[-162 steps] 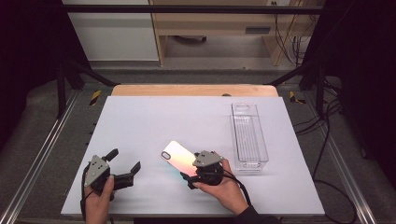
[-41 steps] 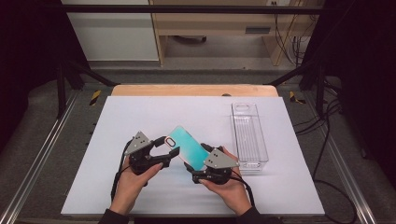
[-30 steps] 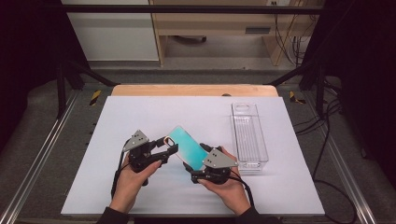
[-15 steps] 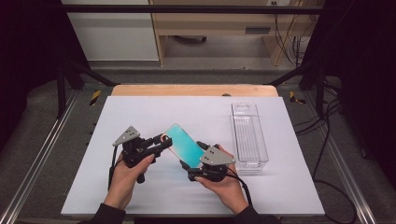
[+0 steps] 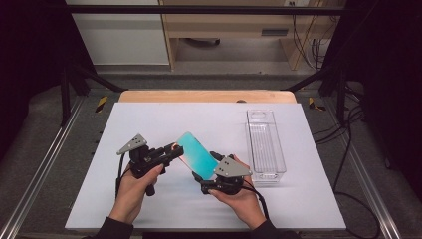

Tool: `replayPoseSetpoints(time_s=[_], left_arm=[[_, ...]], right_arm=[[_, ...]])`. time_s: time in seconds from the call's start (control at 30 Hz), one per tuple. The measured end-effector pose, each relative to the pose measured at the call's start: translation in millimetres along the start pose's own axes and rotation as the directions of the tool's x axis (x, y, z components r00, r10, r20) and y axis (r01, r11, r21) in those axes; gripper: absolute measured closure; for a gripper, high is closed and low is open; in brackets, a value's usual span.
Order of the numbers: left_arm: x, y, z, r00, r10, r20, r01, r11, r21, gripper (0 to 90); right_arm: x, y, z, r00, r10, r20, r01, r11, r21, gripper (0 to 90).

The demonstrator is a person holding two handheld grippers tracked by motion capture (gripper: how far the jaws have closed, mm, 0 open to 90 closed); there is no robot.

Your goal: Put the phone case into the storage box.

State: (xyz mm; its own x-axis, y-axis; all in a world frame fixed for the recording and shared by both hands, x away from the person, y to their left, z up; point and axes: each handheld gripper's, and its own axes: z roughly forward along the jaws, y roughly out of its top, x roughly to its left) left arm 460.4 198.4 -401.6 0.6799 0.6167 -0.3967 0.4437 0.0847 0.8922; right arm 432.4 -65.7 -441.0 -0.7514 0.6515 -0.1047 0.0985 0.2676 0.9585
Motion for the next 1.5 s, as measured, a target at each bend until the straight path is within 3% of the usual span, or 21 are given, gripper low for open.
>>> replayPoseSetpoints(time_s=[0.1,0.4,0.53,0.67,0.97,1.07,1.17,1.5], left_arm=[[-0.2,1.4,-1.0,0.9992,-0.03,0.027,0.03,0.9995,-0.006,69.8],[-4.9,2.8,-4.5,0.9977,-0.028,0.062,0.028,0.9996,-0.006,73.6],[-7.3,3.1,-5.4,0.9946,-0.05,0.091,0.051,0.9986,-0.012,76.9],[-14.7,3.8,-6.3,0.9923,-0.043,0.116,0.044,0.999,-0.005,79.7],[-28.6,5.7,-7.2,0.996,0.031,0.084,-0.031,0.9995,0.001,80.1],[-30.9,6.0,-5.9,0.9962,0.056,0.066,-0.057,0.9984,0.004,80.0],[-34.7,7.1,-5.5,0.9955,0.081,0.049,-0.081,0.9967,-0.001,80.1],[-38.6,11.1,-4.4,0.9893,0.146,-0.003,-0.146,0.989,-0.027,80.1]], right_arm=[[-0.5,-1.2,-0.8,1.0,-0.002,0.001,0.002,1.0,0.003,17.8],[1.0,-3.7,0.8,1.0,-0.002,-0.007,0.002,1.0,0.001,17.7],[1.9,-5.2,3.0,0.9999,-0.002,-0.012,0.002,1.0,0.006,17.7],[3.5,-6.2,5.8,0.9999,-0.01,-0.009,0.01,1.0,0.017,17.6],[4.7,-6.2,9.7,0.9994,0.012,-0.031,-0.011,1.0,0.01,16.5],[3.3,-6.8,11.2,0.9982,0.034,-0.05,-0.033,0.999,0.018,10.3],[2.1,-6.4,10.3,0.9987,0.037,-0.035,-0.036,0.999,0.019,8.3],[-5.7,-3.4,0.8,0.995,0.083,-0.055,-0.083,0.997,0.0,6.0]])
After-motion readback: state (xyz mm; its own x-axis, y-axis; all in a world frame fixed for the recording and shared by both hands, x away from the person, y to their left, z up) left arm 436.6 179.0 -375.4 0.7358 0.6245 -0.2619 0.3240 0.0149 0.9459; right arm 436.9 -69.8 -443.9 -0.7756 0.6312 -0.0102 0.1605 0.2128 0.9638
